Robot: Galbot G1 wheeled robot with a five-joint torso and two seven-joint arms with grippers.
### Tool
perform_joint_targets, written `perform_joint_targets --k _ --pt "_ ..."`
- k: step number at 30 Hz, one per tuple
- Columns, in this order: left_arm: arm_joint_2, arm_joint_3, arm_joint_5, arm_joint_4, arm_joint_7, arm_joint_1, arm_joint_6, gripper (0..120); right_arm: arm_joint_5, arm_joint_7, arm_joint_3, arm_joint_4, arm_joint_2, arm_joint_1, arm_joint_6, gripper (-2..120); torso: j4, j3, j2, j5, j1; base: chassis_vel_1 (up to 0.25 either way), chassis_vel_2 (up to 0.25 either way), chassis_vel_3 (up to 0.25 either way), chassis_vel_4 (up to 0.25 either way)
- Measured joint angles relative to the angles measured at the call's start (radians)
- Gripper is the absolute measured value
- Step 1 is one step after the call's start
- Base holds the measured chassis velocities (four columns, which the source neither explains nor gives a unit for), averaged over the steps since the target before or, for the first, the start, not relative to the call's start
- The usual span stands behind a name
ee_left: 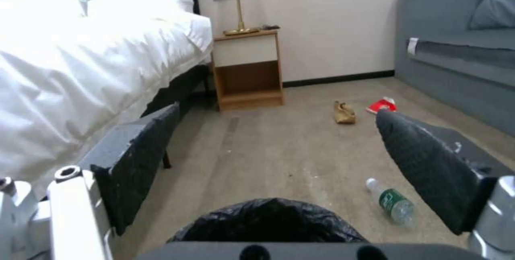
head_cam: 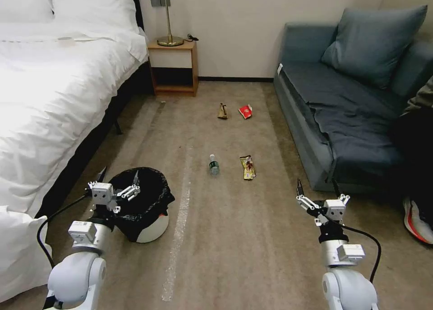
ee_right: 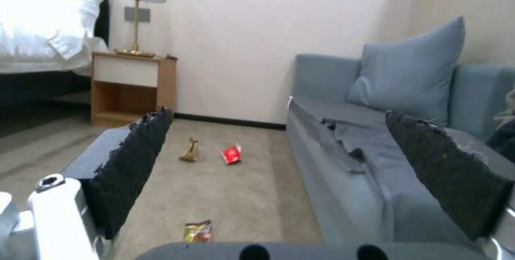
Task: Pick up the trash bin, then pick up the garbage on the floor and place it into the trash bin.
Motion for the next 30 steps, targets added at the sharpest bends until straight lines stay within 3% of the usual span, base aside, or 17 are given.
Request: perform_joint_targets --k 11,17,19,22,25,30 --pt "0.002 0.001 -0.002 -0.015 0.001 0.007 0.004 98 0.027 0.001 0.023 0.031 -0.008 -0.001 -0.016 100 0.0 0.0 0.0 0.0 0.0 0.0 0.0 0.0 0.0" --pt "-0.009 0.003 -0.02 -0.032 -0.042 0.025 0.026 98 0.025 0.0 0.014 0.019 -0.004 -0.01 -0.011 100 0.0 0.0 0.0 0.0001 0.0 0.0 0.0 0.0 0.0" --pt "-0.018 0.004 -0.059 -0.054 -0.116 0.031 0.079 98 0.023 0.0 0.008 0.011 -0.004 -0.01 -0.01 100 0.0 0.0 0.0 0.0001 0.0 0.0 0.0 0.0 0.0" --pt "-0.022 0.003 -0.08 -0.062 -0.164 0.03 0.114 99 0.022 0.0 0.005 0.008 -0.005 -0.008 -0.01 100 0.0 0.0 0.0 0.0 0.0 0.0 0.0 0.0 0.0" --pt "-0.023 -0.025 -0.115 -0.063 -0.261 0.014 0.183 99 0.013 0.0 0.002 0.006 -0.008 -0.006 -0.005 100 0.0 0.0 0.0 0.0 0.0 0.0 0.0 0.0 0.0" --pt "-0.017 -0.037 -0.19 -0.053 -0.349 -0.003 0.238 100 0.012 0.0 0.003 0.003 -0.013 -0.009 -0.002 100 0.0001 0.0 0.0 0.0 0.0 0.0 0.0 0.0 0.0"
